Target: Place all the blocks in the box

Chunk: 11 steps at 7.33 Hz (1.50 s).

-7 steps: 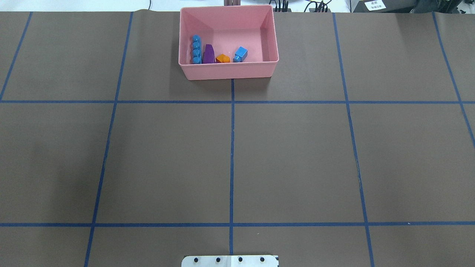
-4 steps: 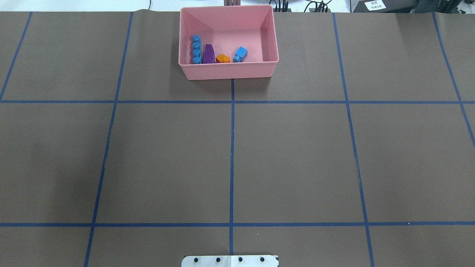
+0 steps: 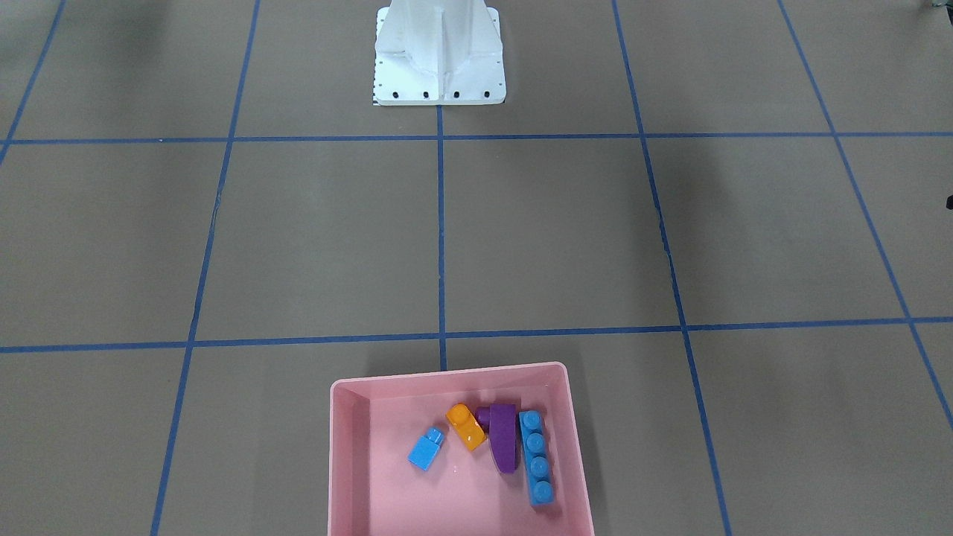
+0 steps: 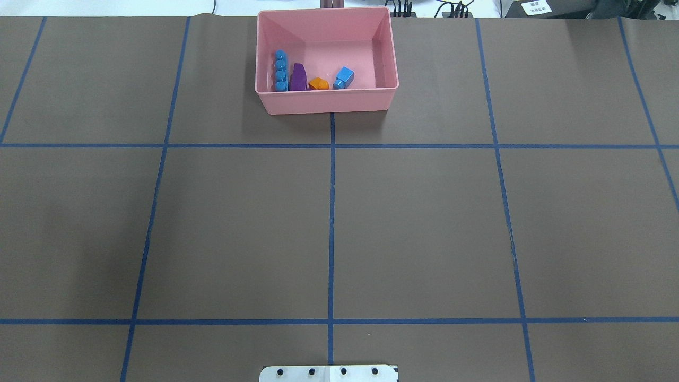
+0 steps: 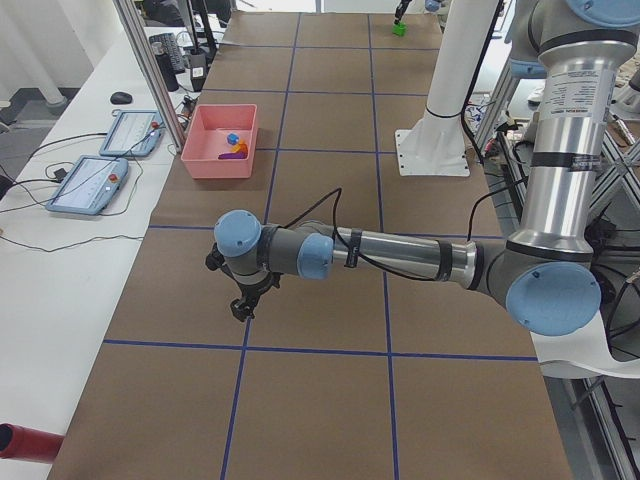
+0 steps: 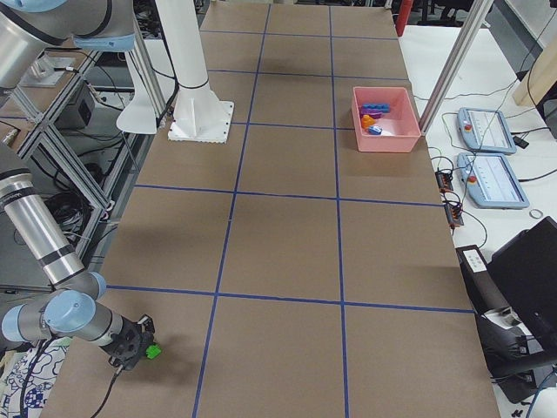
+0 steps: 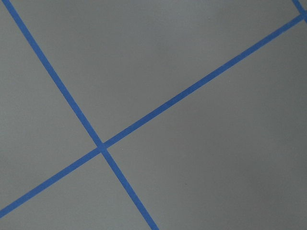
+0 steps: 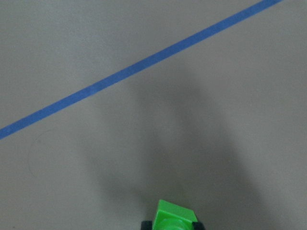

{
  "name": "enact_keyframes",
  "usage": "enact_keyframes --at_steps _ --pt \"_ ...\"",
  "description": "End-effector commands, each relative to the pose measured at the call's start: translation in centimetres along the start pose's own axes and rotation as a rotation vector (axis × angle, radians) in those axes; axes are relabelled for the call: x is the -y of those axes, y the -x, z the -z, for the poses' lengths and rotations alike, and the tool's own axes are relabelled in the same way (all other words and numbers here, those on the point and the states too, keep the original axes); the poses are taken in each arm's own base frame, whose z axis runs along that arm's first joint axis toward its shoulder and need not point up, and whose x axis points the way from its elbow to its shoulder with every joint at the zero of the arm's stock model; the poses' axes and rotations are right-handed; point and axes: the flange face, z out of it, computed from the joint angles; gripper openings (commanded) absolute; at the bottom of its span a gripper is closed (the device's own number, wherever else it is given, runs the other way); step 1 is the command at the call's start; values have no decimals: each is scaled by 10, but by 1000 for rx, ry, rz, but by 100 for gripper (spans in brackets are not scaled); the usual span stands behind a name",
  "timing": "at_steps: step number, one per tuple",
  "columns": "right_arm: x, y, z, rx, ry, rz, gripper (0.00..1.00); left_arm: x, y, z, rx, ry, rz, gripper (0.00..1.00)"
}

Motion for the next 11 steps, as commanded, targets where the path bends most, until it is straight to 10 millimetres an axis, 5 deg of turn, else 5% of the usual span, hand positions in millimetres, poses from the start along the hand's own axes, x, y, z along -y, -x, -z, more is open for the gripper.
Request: enact_keyframes --at_steps 1,4,6,9,11 --pt "40 31 -4 25 8 144 0 -1 1 -1 -2 3 5 100" --pt "101 108 -8 121 14 326 0 -3 3 -3 -2 8 11 100" --pt "164 166 -13 177 -47 393 0 -4 3 -4 -4 8 25 100" --pt "281 303 -20 207 -61 478 0 -10 3 -7 -9 15 50 100" --pt "346 436 13 186 -18 466 0 -12 4 -8 -9 16 55 100"
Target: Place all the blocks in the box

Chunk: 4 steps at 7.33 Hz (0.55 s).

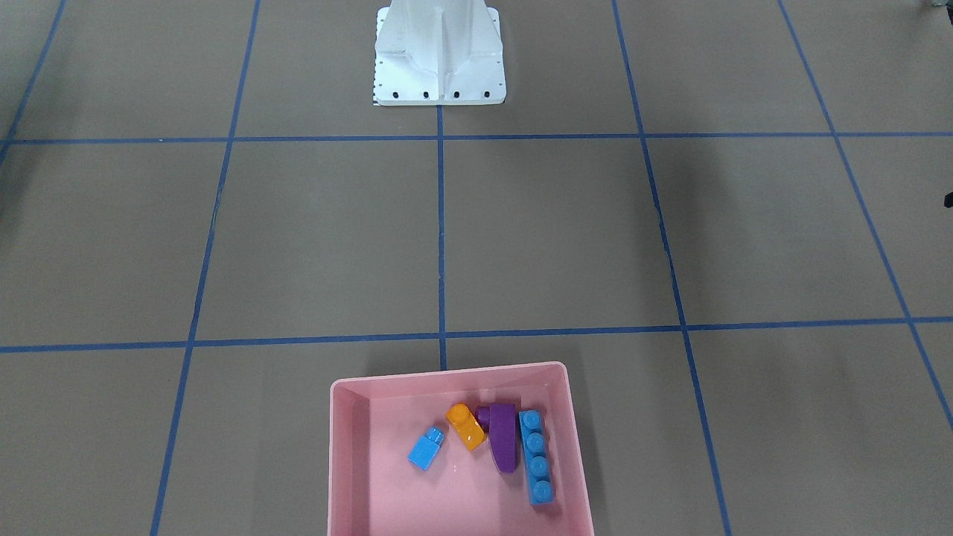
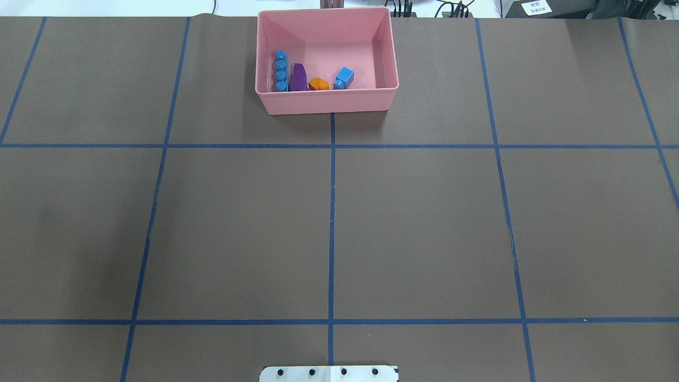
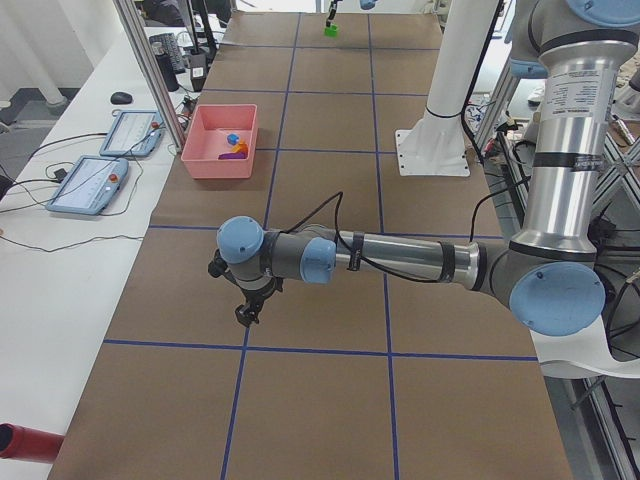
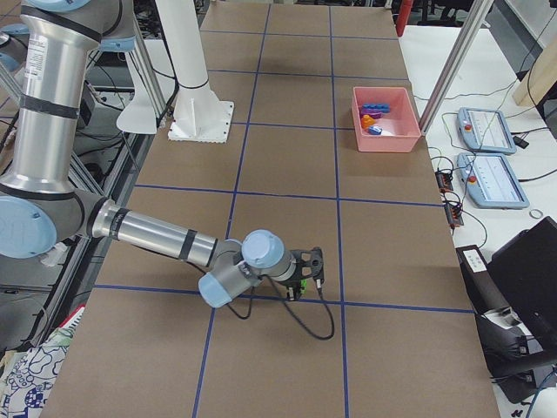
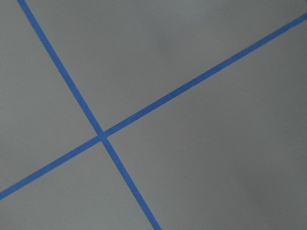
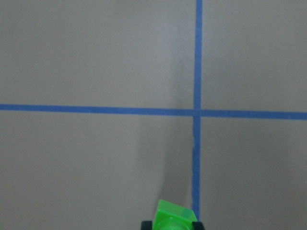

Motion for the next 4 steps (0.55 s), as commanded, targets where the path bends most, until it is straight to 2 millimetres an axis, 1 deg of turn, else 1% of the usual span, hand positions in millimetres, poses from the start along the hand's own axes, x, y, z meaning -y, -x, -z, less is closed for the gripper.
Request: enact_keyframes --at_steps 1,2,3,4 --pt "131 121 12 -17 54 -9 0 0 0 -1 0 0 18 100" --pt "179 183 13 -20 84 1 0 1 -1 1 1 -3 33 100" --pt "213 244 6 -55 110 21 0 0 -1 1 5 0 80 100" --pt "239 304 -2 -111 130 45 0 -14 4 -8 6 16 243 100"
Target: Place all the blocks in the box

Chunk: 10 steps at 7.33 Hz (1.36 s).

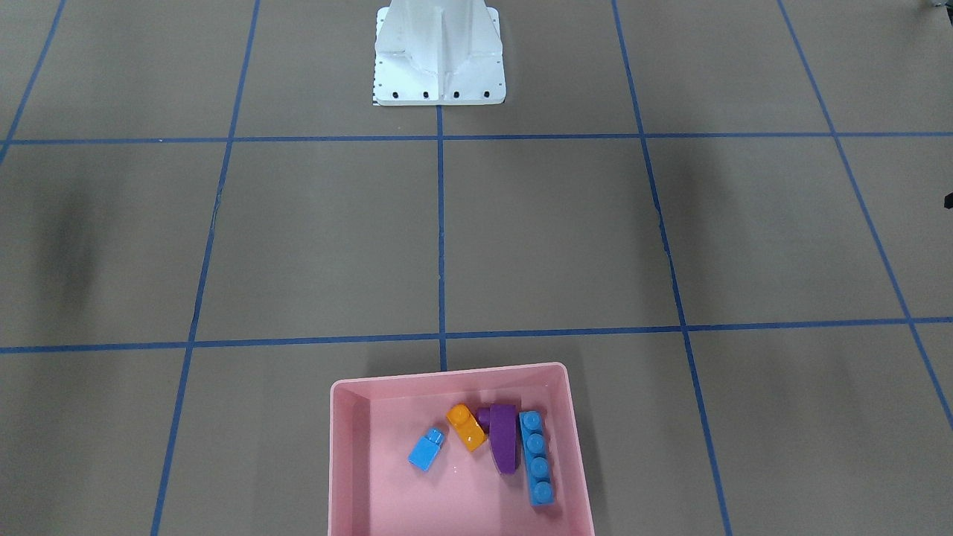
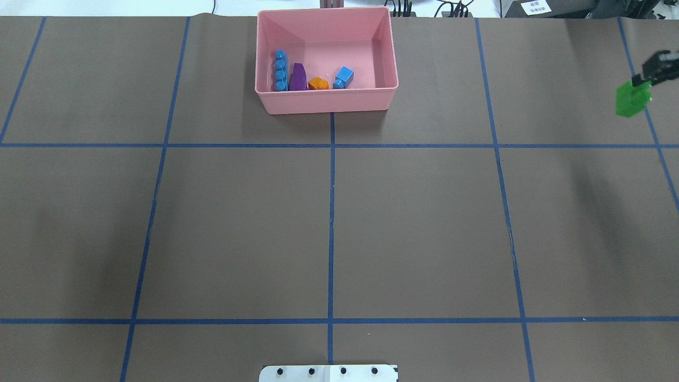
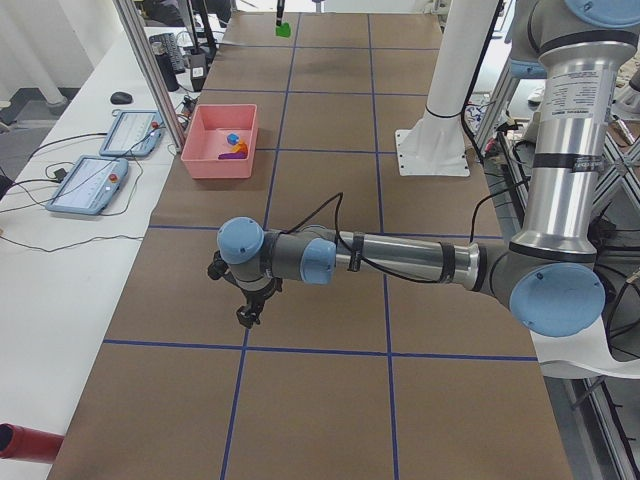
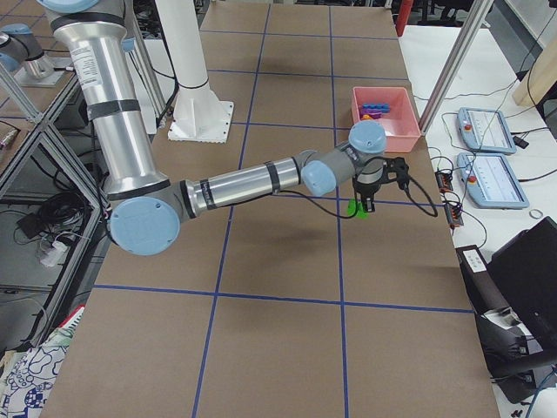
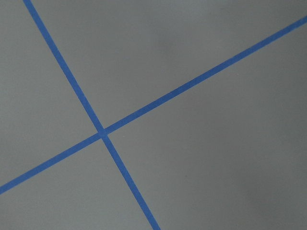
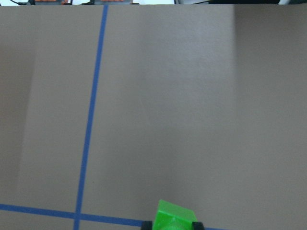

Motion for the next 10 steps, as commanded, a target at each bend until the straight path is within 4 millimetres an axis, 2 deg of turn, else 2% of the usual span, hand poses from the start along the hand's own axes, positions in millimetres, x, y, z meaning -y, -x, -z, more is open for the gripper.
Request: enact_keyframes --at_steps 1,2,3,4,5,6,7,9,10 --pt "66 132 4 -84 43 38 0 -23 10 -10 6 20 244 100" --pt "91 176 4 -86 59 41 0 -28 22 -1 14 2 281 100" --pt "115 225 1 -77 72 40 0 -29 23 5 15 -9 284 100" --pt "127 273 -12 -75 92 1 0 -29 23 5 15 -9 284 100" --pt "139 335 -20 -104 72 -49 0 -29 23 5 15 -9 286 100" --pt "142 375 -26 -110 74 -82 0 -28 23 5 15 -9 286 100" --pt "145 404 -34 -98 47 -72 0 -28 23 5 15 -10 287 100" --pt "152 466 -92 -50 -27 -126 0 -29 24 4 15 -9 289 100" --pt "152 487 -103 -64 -52 -109 0 -29 24 4 15 -9 289 100"
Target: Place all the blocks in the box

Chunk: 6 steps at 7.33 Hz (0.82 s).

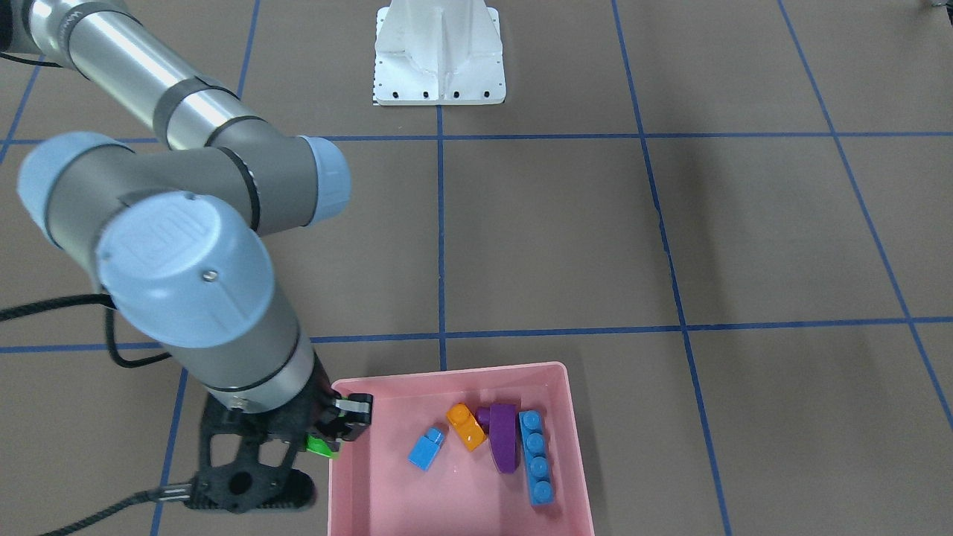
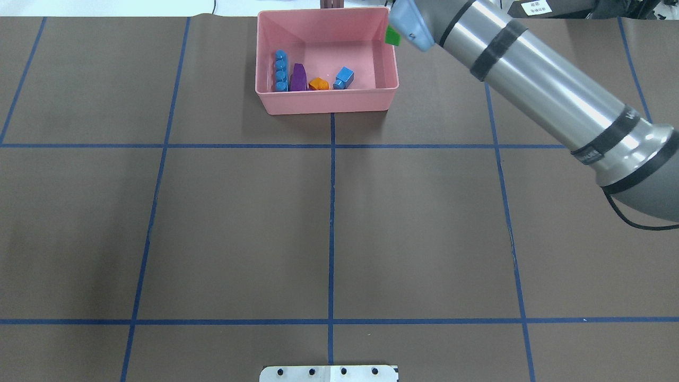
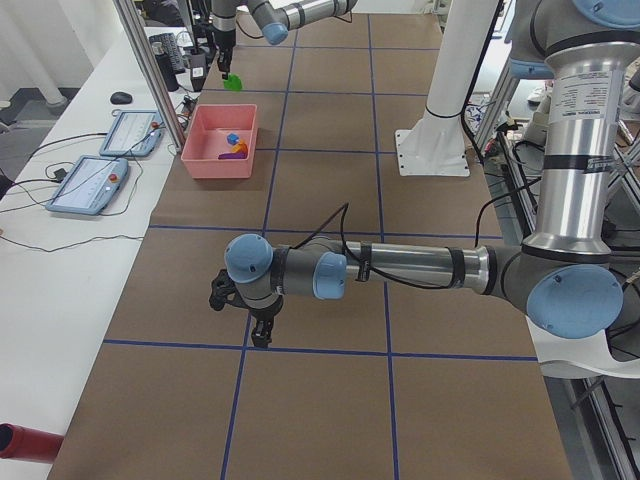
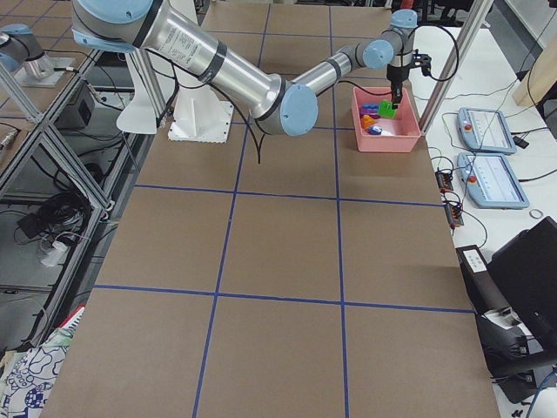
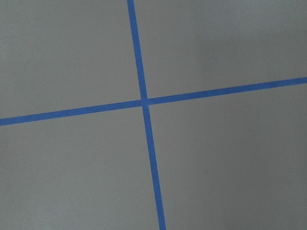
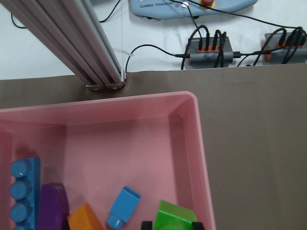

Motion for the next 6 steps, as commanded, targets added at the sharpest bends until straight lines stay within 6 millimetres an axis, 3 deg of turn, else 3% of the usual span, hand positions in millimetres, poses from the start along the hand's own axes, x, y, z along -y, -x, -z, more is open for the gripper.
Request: enact_keyframes --at_steps 1,2,3,6 --pt "-14 42 -25 3 -28 13 0 -1 1 -1 0 1 2 100" --pt "-19 45 -30 2 -21 18 60 0 0 0 0 0 1 100" --pt "-18 46 -27 1 -25 15 98 -1 1 -1 0 1 2 100" --pt "-2 28 -16 -17 -4 12 99 -1 0 0 0 0 -1 100"
